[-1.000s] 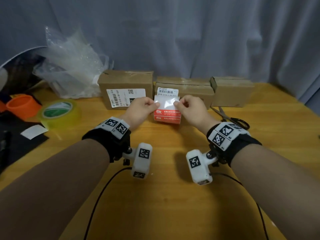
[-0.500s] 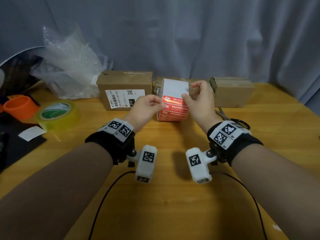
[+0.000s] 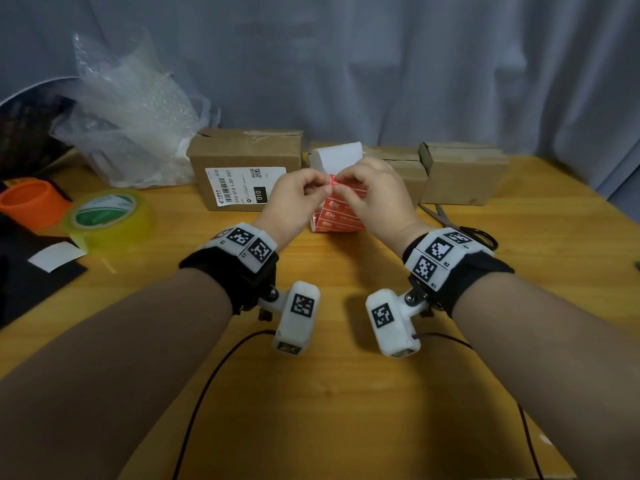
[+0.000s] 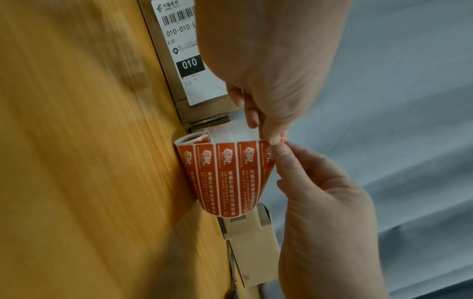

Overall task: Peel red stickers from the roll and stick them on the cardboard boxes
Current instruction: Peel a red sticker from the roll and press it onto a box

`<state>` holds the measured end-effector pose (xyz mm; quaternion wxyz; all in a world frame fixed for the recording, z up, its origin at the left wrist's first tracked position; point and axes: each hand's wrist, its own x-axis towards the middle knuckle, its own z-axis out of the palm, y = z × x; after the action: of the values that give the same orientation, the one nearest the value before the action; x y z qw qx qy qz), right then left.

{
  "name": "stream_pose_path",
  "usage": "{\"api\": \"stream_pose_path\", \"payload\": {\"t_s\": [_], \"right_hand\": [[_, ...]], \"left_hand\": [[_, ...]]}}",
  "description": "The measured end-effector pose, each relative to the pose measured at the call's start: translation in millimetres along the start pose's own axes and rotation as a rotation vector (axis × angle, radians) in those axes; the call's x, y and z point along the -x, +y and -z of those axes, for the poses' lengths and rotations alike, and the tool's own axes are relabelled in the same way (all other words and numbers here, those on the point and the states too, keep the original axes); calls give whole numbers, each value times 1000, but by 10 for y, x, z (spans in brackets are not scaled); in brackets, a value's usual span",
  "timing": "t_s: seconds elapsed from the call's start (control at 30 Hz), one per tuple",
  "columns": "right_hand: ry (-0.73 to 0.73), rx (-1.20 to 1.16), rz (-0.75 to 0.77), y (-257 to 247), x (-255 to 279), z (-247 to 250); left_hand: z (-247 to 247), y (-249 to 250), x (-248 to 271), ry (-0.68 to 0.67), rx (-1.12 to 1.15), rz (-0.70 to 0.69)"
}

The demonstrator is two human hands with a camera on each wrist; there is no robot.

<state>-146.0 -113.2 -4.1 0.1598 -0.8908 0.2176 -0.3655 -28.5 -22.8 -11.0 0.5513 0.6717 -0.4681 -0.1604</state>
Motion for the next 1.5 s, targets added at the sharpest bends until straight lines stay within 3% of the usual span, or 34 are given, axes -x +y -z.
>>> {"api": "stream_pose_path", "payload": {"t_s": [0.13,0.3,0.47,0.7,1.0,1.3,1.5], "right_hand": [[-8,12,-20,-51,-22,1],[-11,-49,-108,-31,-36,-22],[-17,-179,-193,22,-13,4],[-29,-163,-200,84,24,-5],[-10,-202,-231,50,101,-42],[2,-327,-278,28,93,-29],[28,-426,-336,27,25,13]], "left_hand": [[20,9,-33,28,-94,-22],[28,26,-81,69,-26,26],[24,86,-60,-29,41,35],[-45,69,-33,-80,36,72],[-89,13,21,-24,46,142],[-79,47,44,-7,-26,94],[-71,93,8,33,21,186]]}}
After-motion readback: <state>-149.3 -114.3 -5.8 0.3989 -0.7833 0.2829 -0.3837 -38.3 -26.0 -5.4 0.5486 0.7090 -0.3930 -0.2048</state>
